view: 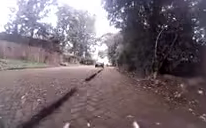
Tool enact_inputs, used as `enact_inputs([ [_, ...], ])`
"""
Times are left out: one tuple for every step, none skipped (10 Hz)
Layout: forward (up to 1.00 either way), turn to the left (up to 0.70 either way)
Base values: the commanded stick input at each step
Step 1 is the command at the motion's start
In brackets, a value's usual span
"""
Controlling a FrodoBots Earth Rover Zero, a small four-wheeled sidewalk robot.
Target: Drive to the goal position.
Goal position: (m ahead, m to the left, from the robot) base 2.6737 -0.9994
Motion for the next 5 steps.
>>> enact_inputs([
  [0.5, 0.05],
  [0.5, 0.05],
  [0.5, 0.05],
  [0.5, 0.05],
  [0.5, 0.05],
])
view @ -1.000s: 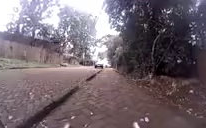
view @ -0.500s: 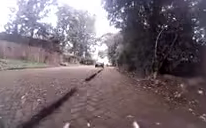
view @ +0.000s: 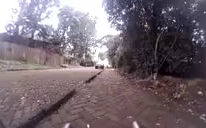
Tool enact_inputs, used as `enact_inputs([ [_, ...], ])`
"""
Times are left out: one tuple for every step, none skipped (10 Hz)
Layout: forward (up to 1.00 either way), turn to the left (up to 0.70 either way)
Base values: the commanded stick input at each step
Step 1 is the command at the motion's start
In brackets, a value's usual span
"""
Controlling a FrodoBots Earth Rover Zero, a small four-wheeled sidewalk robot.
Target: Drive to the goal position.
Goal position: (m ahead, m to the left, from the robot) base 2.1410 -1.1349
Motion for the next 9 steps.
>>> enact_inputs([
  [0.5, 0.05],
  [0.5, 0.05],
  [0.5, 0.05],
  [0.5, 0.03],
  [0.5, 0.01],
  [0.5, 0.0],
  [0.5, 0.0],
  [0.5, 0.0],
  [0.5, 0.0],
])
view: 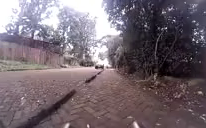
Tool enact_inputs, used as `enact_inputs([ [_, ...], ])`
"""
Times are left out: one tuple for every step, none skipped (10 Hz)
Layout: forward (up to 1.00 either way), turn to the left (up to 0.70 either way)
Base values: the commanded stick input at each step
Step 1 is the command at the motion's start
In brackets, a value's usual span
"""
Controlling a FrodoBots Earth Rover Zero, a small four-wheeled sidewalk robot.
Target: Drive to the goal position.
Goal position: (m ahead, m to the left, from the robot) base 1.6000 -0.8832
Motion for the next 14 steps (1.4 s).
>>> enact_inputs([
  [0.5, 0.0],
  [0.5, 0.0],
  [0.5, 0.0],
  [0.5, 0.0],
  [0.5, 0.0],
  [0.5, 0.0],
  [0.5, 0.0],
  [0.5, 0.0],
  [0.5, 0.0],
  [0.5, 0.0],
  [0.5, 0.0],
  [0.5, 0.0],
  [0.5, 0.0],
  [0.5, 0.03],
])
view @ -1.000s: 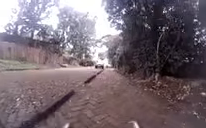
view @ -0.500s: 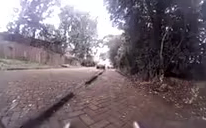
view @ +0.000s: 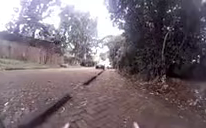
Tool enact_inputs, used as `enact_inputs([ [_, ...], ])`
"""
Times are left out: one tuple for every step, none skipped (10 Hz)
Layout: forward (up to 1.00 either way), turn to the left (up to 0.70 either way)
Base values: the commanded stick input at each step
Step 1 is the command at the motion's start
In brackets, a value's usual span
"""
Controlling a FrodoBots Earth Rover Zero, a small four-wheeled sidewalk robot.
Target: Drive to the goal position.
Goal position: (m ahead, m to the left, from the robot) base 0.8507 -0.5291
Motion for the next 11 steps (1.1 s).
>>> enact_inputs([
  [0.5, 0.08],
  [0.5, 0.13],
  [0.5, 0.1],
  [0.5, -0.02],
  [0.5, -0.13],
  [0.5, -0.24],
  [0.5, -0.35],
  [0.5, -0.27],
  [0.5, -0.05],
  [0.44, 0.08],
  [0.28, 0.05],
])
